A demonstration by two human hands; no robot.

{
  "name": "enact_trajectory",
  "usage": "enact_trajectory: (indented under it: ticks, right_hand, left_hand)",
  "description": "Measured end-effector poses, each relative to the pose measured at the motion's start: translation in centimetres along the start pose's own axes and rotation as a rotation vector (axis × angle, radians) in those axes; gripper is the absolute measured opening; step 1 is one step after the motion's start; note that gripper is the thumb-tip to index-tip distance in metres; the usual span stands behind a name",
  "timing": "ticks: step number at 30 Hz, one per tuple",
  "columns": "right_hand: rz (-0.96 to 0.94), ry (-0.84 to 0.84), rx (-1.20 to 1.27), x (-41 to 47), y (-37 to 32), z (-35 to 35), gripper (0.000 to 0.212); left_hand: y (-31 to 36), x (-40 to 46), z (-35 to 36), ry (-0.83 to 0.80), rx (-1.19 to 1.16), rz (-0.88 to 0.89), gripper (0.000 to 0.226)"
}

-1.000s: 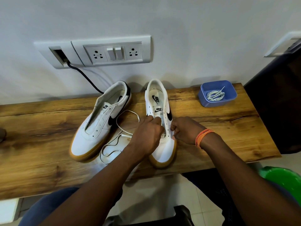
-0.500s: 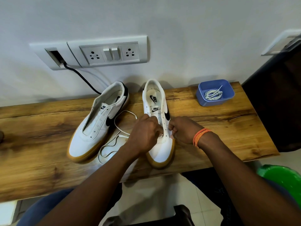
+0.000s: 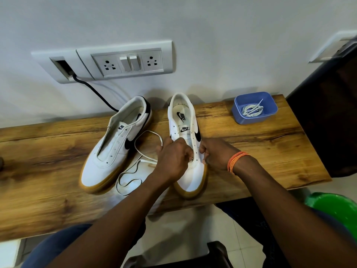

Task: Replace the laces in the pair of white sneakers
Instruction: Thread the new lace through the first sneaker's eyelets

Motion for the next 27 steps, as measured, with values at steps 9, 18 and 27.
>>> enact_trajectory:
  ticks: [9,18,27]
  right_hand:
    - [0.041,0.009,0.054,-0.1,-0.2,0.3,0.035]
    - [0.044,-0.009,0.139,-0.2,-0.1,0.3,0.036]
    - [0.024,0.001,0.16,-0.2,-0.2,0.7,0.039]
  left_hand:
    - [-0.7,0.2,1.3,-0.071,-0.144,-0.105,0.032]
    - [-0.9,0.4,1.9,-0.181,-0.125,-0.129,0.035]
    - [0.3,0.2,0.9,-0.036,0.022,-0.097,0.024]
Point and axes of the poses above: each hand's wrist, its own x-axis towards the middle knuckle, its own z-axis out of the palm, y = z × x, the point moved 7 cm from there along x, towards the middle knuckle, and after that the axes turned 2 degrees about x, right-handed, at the moved point
